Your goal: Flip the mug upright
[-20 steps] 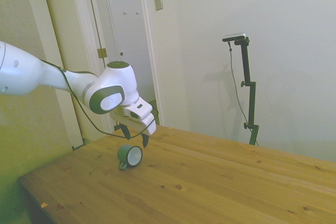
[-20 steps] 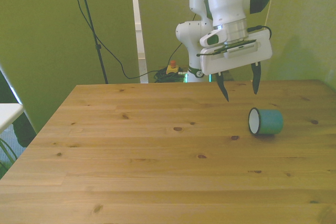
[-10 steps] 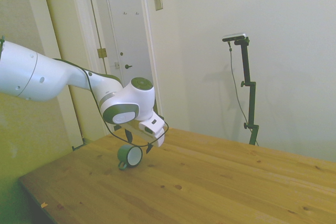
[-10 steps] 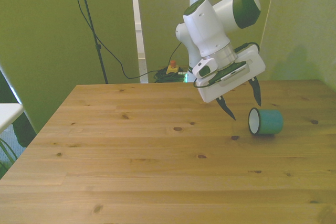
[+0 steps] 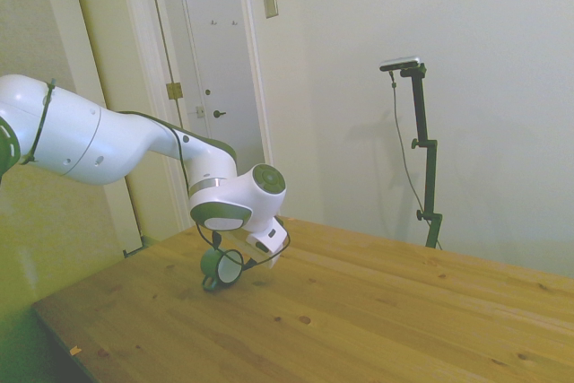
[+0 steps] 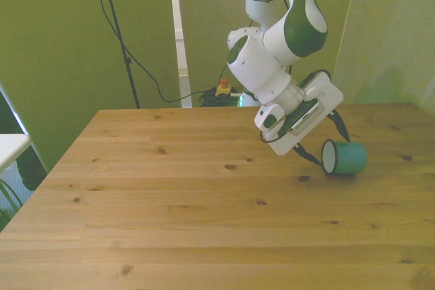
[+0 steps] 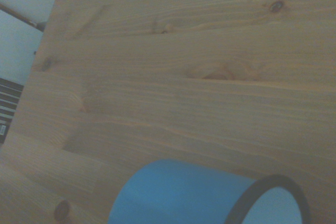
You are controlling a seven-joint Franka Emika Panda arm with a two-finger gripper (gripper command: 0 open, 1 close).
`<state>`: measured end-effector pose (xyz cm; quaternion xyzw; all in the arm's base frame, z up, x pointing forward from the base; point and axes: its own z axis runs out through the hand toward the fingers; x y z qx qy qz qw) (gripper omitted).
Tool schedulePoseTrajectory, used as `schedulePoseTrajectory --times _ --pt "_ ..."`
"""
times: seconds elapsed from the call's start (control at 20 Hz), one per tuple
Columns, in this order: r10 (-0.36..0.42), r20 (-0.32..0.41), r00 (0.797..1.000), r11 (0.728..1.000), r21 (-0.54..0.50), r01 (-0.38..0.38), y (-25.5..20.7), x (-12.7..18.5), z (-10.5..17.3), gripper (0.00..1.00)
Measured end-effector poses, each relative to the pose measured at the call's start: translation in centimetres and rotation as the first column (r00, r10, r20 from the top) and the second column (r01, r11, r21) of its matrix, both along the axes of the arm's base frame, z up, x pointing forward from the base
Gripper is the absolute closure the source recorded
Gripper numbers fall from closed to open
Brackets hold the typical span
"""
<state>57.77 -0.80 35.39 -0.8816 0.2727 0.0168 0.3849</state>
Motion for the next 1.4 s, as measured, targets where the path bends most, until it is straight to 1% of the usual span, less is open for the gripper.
schedulePoseTrajectory --times 0.25,0.5,0.8,1.0,1.05,1.4 --pt "0.027 -0.007 1.0 0.994 0.108 -0.026 1.3 0.3 -1.4 0.0" --pt "0.08 -0.026 0.996 0.976 0.203 -0.073 2.9 0.8 -2.4 0.0" --pt "0.119 -0.023 0.993 0.959 0.262 -0.109 3.9 0.7 -2.1 0.0" --pt "0.135 -0.022 0.991 0.953 0.276 -0.124 4.4 0.6 -2.0 0.0" --pt "0.136 -0.021 0.991 0.953 0.278 -0.124 4.3 0.6 -2.0 1.0" --pt "0.143 -0.011 0.99 0.946 0.294 -0.133 4.0 0.5 -2.0 1.0"
